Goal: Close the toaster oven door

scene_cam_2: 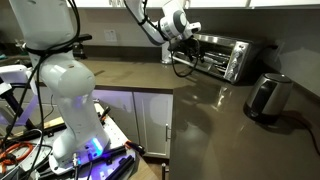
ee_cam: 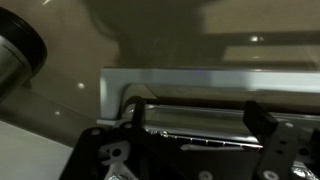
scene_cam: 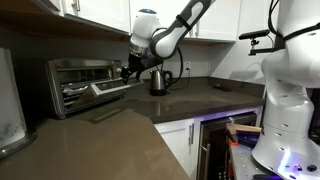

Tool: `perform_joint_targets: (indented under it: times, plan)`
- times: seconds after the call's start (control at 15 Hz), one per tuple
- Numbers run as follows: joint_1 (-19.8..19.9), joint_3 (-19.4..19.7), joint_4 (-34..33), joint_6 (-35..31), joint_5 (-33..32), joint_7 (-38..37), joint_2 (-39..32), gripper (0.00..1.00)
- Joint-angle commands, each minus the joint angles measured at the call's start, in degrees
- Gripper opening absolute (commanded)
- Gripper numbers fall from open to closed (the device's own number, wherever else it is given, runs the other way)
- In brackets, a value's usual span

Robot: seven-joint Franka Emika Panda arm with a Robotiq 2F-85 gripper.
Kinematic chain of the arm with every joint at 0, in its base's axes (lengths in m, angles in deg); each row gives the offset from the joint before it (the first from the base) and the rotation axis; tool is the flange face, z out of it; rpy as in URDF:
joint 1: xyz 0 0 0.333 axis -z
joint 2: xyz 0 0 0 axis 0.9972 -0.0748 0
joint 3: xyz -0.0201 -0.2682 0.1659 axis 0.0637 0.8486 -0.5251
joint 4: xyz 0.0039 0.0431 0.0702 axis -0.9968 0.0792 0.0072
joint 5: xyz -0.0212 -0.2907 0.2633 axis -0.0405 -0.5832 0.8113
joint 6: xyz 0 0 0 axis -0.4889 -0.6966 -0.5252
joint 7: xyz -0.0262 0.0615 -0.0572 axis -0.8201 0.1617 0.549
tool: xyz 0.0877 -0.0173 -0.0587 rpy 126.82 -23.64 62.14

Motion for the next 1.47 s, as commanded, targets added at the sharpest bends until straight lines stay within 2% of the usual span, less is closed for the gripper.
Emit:
perform_joint_targets:
  times: [0.0,0.4,0.67,1.2,1.4]
  plan:
    - [-0.41,0.45,-1.50,1.13,-4.50,-1.95,1.13,1.00]
    - [-1.06,0.05,-2.06,2.98,-15.21,-8.49,4.59,1.00]
    - [-1.11,-0.35,-2.05,2.85,-18.23,-11.00,5.46,1.00]
    - [-0.98,-0.88,-1.43,2.46,-18.61,-11.64,5.74,1.00]
    - [-0.99,-1.00,0.07,0.07,-14.94,-9.43,5.37,1.00]
